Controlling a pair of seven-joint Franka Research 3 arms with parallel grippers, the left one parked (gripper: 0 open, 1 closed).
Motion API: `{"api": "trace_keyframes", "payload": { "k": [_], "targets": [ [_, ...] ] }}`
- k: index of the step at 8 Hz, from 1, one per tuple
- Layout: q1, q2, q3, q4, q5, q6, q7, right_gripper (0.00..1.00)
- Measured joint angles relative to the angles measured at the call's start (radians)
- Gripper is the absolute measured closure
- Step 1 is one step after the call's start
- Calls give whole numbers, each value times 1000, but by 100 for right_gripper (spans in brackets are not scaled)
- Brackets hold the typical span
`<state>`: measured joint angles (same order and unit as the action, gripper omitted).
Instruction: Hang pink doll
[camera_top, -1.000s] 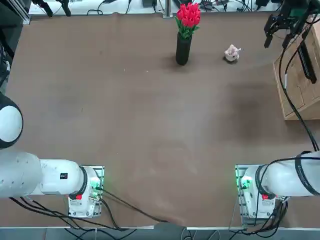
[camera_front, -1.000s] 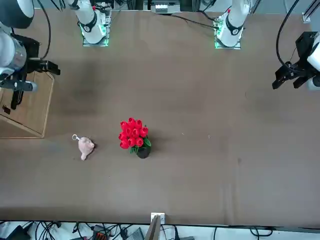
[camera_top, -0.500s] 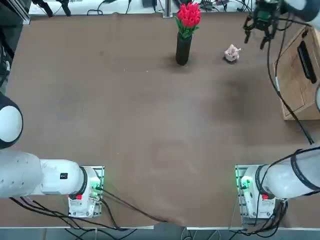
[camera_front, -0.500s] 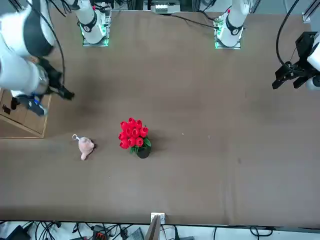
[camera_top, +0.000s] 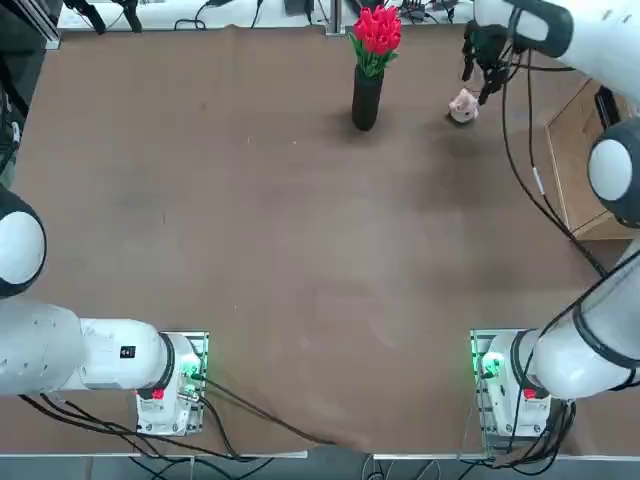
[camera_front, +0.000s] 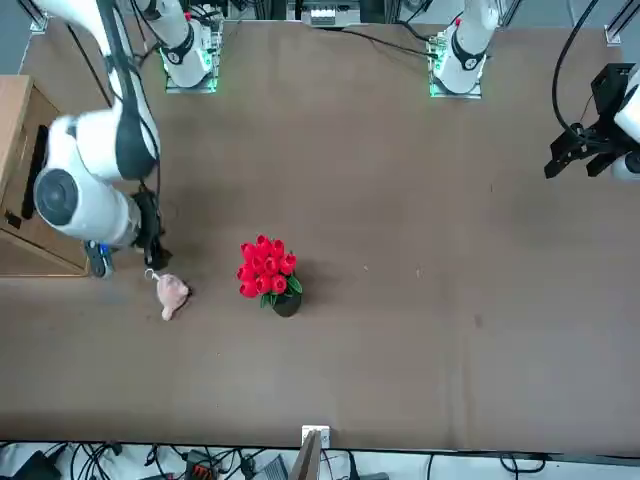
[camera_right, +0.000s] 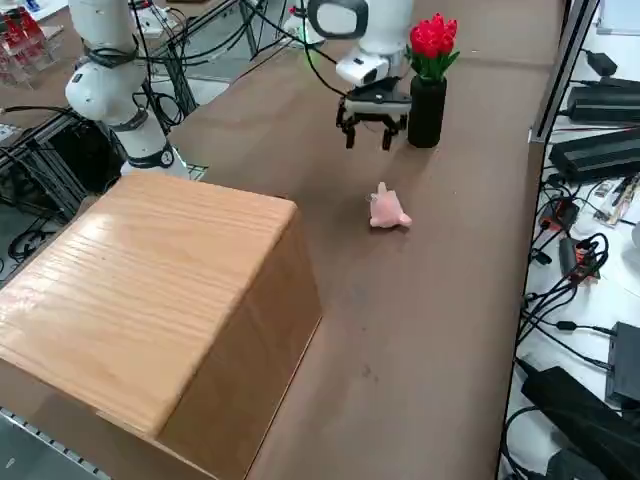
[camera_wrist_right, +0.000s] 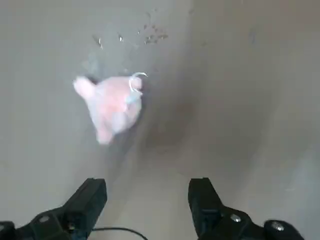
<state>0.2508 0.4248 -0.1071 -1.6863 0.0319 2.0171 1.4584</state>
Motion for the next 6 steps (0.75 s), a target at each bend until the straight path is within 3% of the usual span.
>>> {"api": "trace_keyframes", "payload": {
  "k": [3, 6],
  "targets": [
    [7, 130, -1, 2, -3, 231, 341, 0],
    [25, 159, -1, -12, -61, 290, 411, 0]
  ]
}}
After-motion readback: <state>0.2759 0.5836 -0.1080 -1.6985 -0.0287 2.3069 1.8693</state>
